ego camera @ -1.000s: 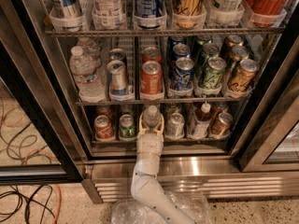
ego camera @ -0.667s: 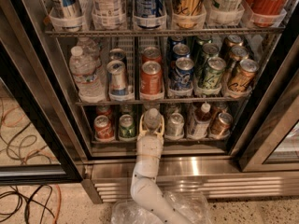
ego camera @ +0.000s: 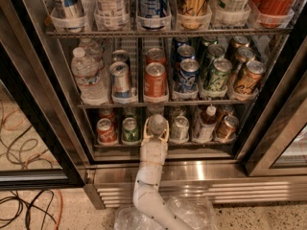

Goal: Pick water bottle from bottom shelf of fridge

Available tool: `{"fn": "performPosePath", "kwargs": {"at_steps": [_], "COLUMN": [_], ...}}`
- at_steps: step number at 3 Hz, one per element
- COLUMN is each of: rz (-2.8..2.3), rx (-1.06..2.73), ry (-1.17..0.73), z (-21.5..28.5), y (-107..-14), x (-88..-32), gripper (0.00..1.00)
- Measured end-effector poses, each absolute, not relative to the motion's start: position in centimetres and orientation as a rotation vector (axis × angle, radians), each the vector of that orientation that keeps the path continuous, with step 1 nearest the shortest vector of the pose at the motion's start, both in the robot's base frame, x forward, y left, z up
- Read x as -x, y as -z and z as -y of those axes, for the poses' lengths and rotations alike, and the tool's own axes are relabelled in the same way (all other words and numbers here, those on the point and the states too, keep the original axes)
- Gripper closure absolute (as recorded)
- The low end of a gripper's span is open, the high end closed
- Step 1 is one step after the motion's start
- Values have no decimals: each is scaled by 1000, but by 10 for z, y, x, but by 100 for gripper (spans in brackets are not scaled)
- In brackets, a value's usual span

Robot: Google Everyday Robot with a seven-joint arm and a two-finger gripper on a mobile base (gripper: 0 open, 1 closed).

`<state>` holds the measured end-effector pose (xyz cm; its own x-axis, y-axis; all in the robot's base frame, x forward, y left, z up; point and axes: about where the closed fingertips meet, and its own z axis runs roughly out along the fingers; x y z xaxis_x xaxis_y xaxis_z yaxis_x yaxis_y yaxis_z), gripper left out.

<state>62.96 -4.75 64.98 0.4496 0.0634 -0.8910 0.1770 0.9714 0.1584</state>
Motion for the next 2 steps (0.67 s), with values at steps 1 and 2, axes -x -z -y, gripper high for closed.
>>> {"fn": "performPosePath", "kwargs": {"at_steps": [1,2], "rz": [-1079,-1050], "rx": [-233,-239], "ry": [69,74], "z": [48,49], "y": [-655,-662], "x": [-629,-623], "gripper": [100,100]}}
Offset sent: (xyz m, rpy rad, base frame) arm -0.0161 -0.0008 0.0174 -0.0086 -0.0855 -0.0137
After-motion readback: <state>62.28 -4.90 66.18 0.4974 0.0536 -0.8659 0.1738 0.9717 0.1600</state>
